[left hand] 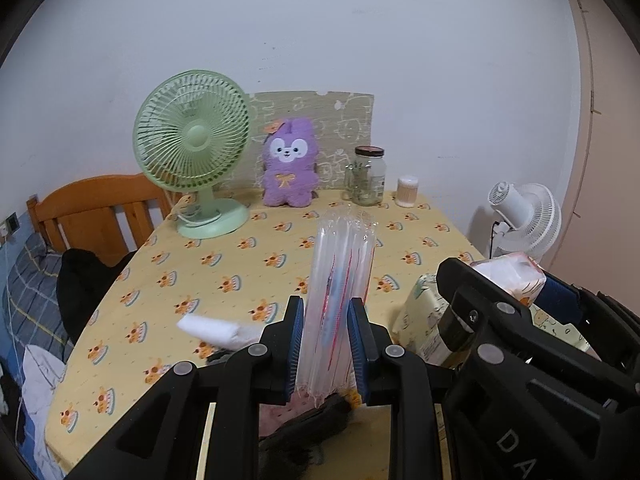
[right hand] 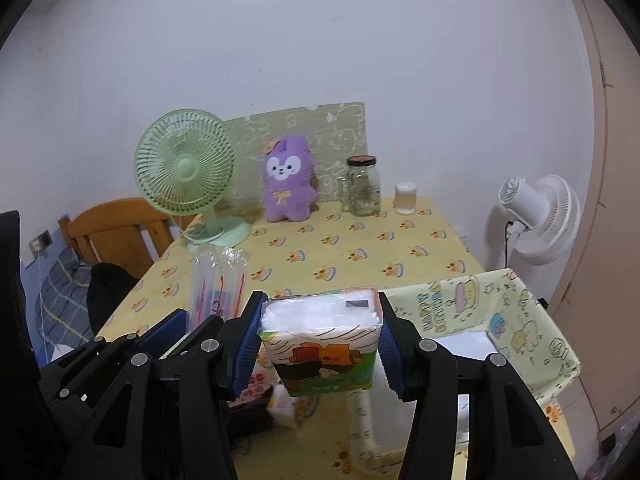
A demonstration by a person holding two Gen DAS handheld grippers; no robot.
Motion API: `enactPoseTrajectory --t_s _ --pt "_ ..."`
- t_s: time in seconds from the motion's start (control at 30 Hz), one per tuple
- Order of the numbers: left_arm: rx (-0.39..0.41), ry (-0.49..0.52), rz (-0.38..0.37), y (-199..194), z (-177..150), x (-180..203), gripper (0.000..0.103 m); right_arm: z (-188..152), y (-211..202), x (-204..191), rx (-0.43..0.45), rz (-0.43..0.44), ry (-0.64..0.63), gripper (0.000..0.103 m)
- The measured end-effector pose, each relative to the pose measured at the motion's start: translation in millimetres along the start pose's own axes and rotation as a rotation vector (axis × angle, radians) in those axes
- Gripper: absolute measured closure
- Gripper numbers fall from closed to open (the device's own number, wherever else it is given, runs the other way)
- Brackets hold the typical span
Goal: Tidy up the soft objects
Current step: 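Release the tissue pack and straw bag into the gift-paper box from both tools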
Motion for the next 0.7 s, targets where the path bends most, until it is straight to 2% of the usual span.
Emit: enactPoseTrajectory --t_s 0.37,0.7 --pt "0.011 0.029 -0.051 8 8 37 0.082 9 -6 39 0.033 -0.057 0.01 0.047" --pt "-0.009 0.061 -0.097 20 4 74 0.082 4 -7 78 0.027 -0.109 0.037 0.047"
Point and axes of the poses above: each gripper's, at about its wrist camera, not at the fingertips, and y roughly the way its jaws point, x to its right, z to its top, the point moved 10 cm from there along y, roughly the way its jaws point, and after that the axes turned 7 degrees about -y, right-handed, at the moved point
